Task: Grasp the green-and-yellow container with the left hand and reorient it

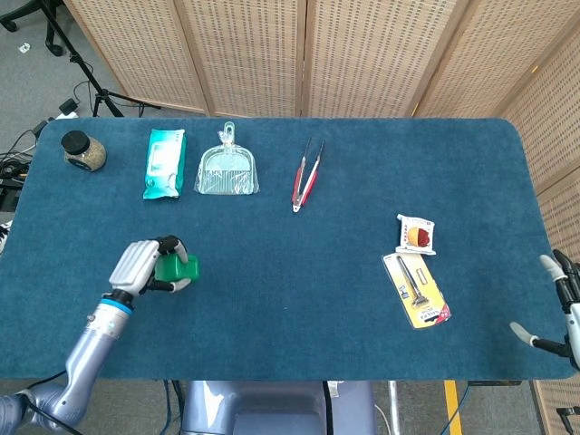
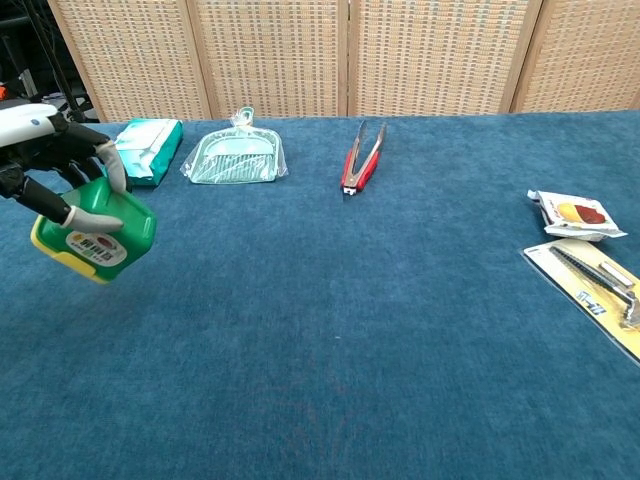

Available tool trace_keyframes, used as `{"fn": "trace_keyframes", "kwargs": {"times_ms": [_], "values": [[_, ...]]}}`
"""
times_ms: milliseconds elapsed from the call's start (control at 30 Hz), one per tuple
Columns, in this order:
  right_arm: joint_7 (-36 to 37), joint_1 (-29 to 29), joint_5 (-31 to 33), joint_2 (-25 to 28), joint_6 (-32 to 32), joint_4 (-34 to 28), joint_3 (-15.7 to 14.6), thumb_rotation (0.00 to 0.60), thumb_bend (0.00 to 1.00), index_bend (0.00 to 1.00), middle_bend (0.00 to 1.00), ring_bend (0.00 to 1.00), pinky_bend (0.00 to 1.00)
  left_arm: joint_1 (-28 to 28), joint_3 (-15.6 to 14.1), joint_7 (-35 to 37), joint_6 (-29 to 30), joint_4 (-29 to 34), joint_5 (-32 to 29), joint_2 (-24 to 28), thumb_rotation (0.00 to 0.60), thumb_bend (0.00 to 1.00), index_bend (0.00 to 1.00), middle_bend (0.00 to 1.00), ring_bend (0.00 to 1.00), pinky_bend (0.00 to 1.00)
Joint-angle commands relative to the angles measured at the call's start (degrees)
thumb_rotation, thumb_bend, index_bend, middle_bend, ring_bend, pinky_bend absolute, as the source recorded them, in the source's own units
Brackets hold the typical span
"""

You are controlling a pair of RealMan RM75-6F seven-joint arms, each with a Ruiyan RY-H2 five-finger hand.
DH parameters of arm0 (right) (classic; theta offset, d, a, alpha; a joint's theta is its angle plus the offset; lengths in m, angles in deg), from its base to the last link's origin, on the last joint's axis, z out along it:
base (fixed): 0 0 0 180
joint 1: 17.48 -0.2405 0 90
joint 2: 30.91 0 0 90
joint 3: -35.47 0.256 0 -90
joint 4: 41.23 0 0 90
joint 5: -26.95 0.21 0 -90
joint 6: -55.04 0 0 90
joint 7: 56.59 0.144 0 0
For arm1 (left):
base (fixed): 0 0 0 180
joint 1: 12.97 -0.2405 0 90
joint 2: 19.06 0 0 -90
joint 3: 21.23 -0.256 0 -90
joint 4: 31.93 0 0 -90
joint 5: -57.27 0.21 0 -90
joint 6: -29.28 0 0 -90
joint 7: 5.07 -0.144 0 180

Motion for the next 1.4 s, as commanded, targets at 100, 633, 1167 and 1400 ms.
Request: {"fn": "trace_keyframes", "kwargs": {"times_ms": [100, 633, 1167, 1400], "values": [[-0.2, 0.0, 0.0, -0.1, 0.1, -0.1, 0.0, 0.6, 0.0, 0.02, 0.0, 0.0, 0.0, -4.9, -1.7, 29.8, 5.7, -21.8, 15.5, -10.7, 0.6, 0.21, 0.58, 0.5, 0.48, 0.45], [-0.9, 0.0, 0.2, -0.3, 0.1, -0.1, 0.1, 0.6, 0.0, 0.02, 0.0, 0.0, 0.0, -5.2, -2.1, 41.4, 2.7, -34.0, 15.9, -17.8, 0.6, 0.15, 0.51, 0.35, 0.3, 0.4], [-0.9, 0.3, -0.4, -0.2, 0.8, -0.2, 0.0, 0.6, 0.0, 0.02, 0.0, 0.0, 0.0, -9.6, -2.5, 39.4, 14.6, -31.8, 20.7, -14.7, 0.6, 0.0, 0.0, 0.0, 0.0, 0.05], [-1.2, 0.4, -0.6, -0.2, 1.0, -0.3, 0.0, 0.6, 0.0, 0.02, 0.0, 0.0, 0.0, -10.5, -2.0, 26.5, 17.7, -24.4, 22.2, -7.9, 0.6, 0.0, 0.0, 0.0, 0.0, 0.0]]}}
